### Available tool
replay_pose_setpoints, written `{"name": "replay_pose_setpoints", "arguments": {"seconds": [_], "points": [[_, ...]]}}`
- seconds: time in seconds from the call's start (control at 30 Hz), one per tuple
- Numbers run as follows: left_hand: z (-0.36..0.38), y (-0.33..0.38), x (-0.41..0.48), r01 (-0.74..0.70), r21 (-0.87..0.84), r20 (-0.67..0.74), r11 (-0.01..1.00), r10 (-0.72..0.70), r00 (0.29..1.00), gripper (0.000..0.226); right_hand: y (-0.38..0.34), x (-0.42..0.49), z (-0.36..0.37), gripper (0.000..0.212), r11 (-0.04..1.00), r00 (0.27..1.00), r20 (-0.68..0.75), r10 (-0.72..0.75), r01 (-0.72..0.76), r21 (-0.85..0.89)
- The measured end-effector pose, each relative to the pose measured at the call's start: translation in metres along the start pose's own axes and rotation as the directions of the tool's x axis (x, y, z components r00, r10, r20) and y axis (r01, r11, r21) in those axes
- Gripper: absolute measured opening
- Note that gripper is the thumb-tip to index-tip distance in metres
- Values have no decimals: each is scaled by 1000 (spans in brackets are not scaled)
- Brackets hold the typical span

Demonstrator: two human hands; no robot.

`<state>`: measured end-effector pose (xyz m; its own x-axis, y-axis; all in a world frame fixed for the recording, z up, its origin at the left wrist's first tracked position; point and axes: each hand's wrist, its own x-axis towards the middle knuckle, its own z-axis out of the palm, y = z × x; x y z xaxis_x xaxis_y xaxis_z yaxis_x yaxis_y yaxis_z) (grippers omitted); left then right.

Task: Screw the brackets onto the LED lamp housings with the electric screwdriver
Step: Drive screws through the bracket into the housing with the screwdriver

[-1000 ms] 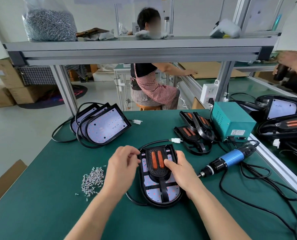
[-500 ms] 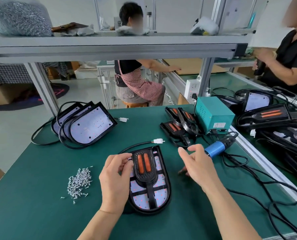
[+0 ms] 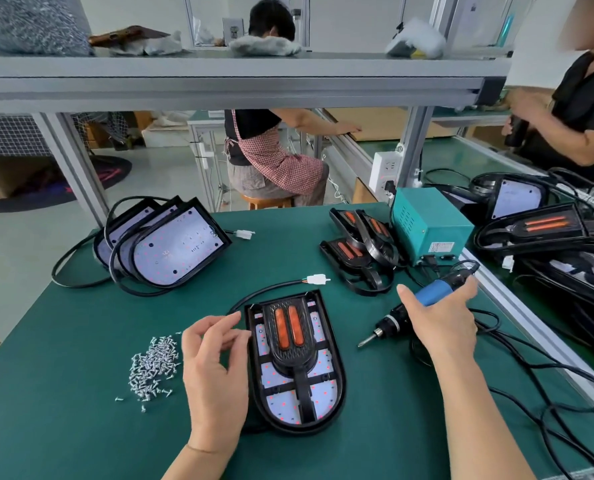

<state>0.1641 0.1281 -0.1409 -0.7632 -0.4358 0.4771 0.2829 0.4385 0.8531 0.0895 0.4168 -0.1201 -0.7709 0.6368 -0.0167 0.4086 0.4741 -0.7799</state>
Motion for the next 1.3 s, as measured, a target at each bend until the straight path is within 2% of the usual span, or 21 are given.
{"name": "replay_pose_setpoints", "arguments": {"seconds": [0.13, 0.27, 0.4, 0.47, 0.57, 0.67, 0.8, 0.9, 1.07, 1.2, 1.3], "points": [[1, -3, 2, 33, 10, -29, 999, -33, 999, 30, 2, 3, 1, 101, 994, 996, -45, 83, -80, 69], [2, -4, 1, 7, 28, -35, 1000, -6, 999, 26, 13, 3, 4, 88, 926, 984, -40, 176, -152, 345], [2, -6, 0, -44, 82, -37, 996, 47, 998, 23, 10, 1, 4, 56, 715, 980, 46, 196, -175, 677], [2, -5, 0, -67, 97, -22, 993, 70, 997, 24, 6, -3, 1, 37, 610, 986, 45, 160, -135, 781], [2, -1, -2, -83, 103, -9, 991, 84, 996, 23, -1, -11, -5, 24, 465, 996, 2, 94, -46, 884], [2, 1, -3, -92, 119, -4, 989, 93, 996, 22, -5, -17, -8, 16, 424, 1000, -7, 16, -1, 906], [3, 2, -3, -46, 83, -24, 996, 48, 999, 28, -7, -23, -13, 18, 358, 994, 107, 6, -102, 928], [3, 2, -4, -27, 68, -24, 997, 29, 999, 30, -4, -22, -15, 27, 155, 962, 266, 62, -273, 949], [1, 8, -3, 12, 76, 2, 997, -12, 1000, 36, 4, -21, -12, 39, -88, 893, 450, -21, -450, 889], [4, 23, -7, 7, 74, 75, 997, -13, 997, 31, -3, -23, -14, 36, -303, 874, 470, -122, -484, 821], [10, 37, -10, -12, 72, 172, 997, -1, 985, 29, -14, -27, -18, 34, -328, 883, 443, -154, -469, 820]]}}
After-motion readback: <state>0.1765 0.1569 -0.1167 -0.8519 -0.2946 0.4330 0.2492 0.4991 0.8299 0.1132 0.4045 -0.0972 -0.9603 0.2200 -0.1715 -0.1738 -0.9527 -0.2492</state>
